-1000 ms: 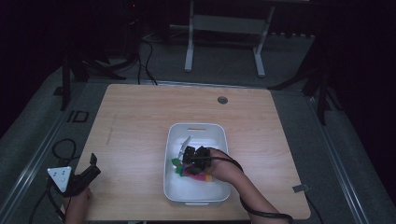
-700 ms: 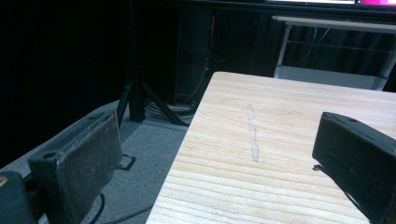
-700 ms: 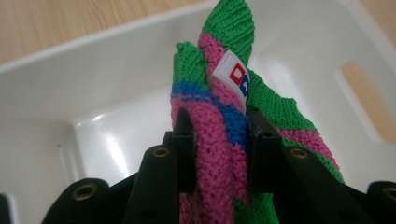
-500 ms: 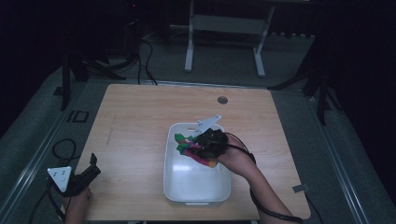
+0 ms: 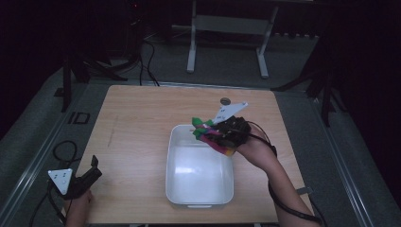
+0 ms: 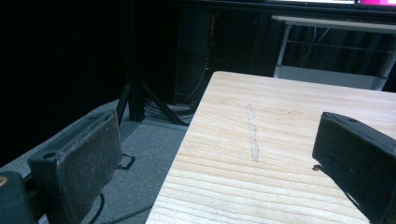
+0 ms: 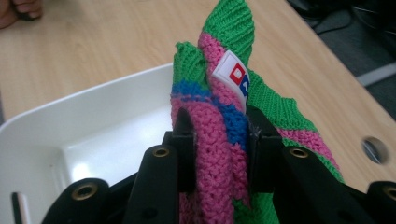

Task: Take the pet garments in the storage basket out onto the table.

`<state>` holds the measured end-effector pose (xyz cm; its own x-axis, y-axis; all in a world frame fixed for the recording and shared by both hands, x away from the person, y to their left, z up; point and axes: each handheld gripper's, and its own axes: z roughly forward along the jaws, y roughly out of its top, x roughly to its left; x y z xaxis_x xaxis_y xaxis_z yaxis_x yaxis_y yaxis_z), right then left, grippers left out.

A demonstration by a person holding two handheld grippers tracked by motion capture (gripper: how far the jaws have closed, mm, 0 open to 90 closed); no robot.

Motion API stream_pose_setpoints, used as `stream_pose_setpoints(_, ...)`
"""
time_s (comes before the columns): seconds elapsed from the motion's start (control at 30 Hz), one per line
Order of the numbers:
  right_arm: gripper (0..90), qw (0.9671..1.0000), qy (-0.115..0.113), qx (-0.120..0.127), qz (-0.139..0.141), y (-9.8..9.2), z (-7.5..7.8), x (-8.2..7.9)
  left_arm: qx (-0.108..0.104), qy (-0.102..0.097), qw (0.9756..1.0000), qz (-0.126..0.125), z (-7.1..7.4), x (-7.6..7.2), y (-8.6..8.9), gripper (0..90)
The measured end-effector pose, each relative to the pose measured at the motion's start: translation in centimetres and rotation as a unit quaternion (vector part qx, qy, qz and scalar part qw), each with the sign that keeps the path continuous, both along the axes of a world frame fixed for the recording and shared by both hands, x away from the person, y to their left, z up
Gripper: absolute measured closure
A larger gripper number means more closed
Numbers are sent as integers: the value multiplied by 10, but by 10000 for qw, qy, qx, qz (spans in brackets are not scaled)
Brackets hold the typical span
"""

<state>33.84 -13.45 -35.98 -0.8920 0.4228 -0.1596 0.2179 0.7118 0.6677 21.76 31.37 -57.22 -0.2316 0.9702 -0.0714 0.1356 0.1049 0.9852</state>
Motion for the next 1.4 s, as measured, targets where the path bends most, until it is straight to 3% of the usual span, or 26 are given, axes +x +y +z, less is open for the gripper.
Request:
stream_pose_setpoints(0.37,695,9980,-99,16,-623,-57,4,11,16,7,10000,14,0,0,-1,18)
stream_pose_setpoints(0.7,695,9922,-93,41,-1246,-114,-1,14,28,12,10000,21,0,1,-1,18)
stream_pose_setpoints(0.9,695,9886,-104,28,-1504,-135,-9,18,35,14,10000,18,0,1,-1,19)
stream_pose_setpoints(1.1,694,9859,6,-27,-1672,-140,-28,27,27,11,10000,17,0,1,-1,19)
stream_pose_setpoints(1.2,694,9845,49,-230,-1737,-138,-43,34,28,11,10000,16,0,1,-1,18)
stream_pose_setpoints(1.4,694,9815,297,-350,-1861,-136,-77,49,40,13,10000,2,0,1,-1,18)
